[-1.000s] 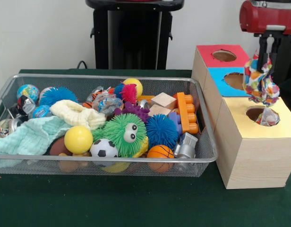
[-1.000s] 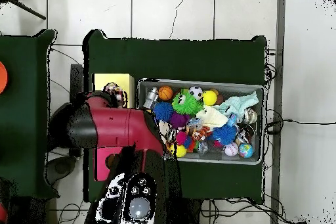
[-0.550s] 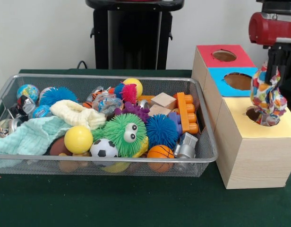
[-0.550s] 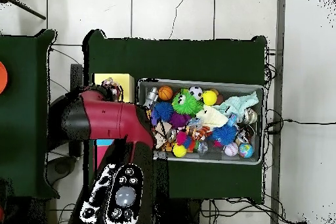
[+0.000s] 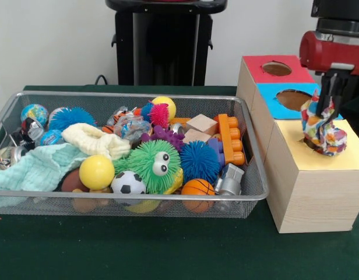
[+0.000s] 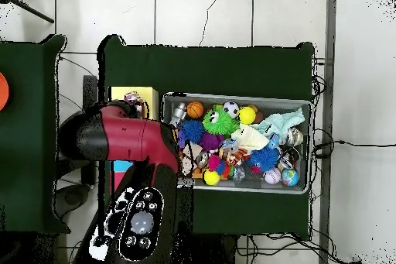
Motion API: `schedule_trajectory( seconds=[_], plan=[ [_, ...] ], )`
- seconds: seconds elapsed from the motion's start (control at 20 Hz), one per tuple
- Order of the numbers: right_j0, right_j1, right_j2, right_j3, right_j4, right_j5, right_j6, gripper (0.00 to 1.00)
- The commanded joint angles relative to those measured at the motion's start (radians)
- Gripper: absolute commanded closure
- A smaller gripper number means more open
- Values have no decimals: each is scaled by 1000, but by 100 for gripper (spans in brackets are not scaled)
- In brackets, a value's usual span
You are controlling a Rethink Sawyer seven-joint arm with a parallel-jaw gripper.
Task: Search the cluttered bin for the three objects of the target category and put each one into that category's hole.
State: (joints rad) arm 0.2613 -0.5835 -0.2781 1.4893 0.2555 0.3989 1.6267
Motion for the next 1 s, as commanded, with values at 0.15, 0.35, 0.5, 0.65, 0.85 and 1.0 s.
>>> schedule_trajectory(
  seconds=[0.15,0.35,0.5,0.65,0.85,1.0],
  plan=[
    [7,85,-26,15,35,5,292,100],
    [17,99,-40,8,39,15,293,100],
    [24,112,-35,12,52,-3,301,100],
    [33,119,-24,16,77,-34,322,100],
    [39,108,9,28,130,-32,347,100],
    [45,104,24,37,165,-38,355,100]
  ],
)
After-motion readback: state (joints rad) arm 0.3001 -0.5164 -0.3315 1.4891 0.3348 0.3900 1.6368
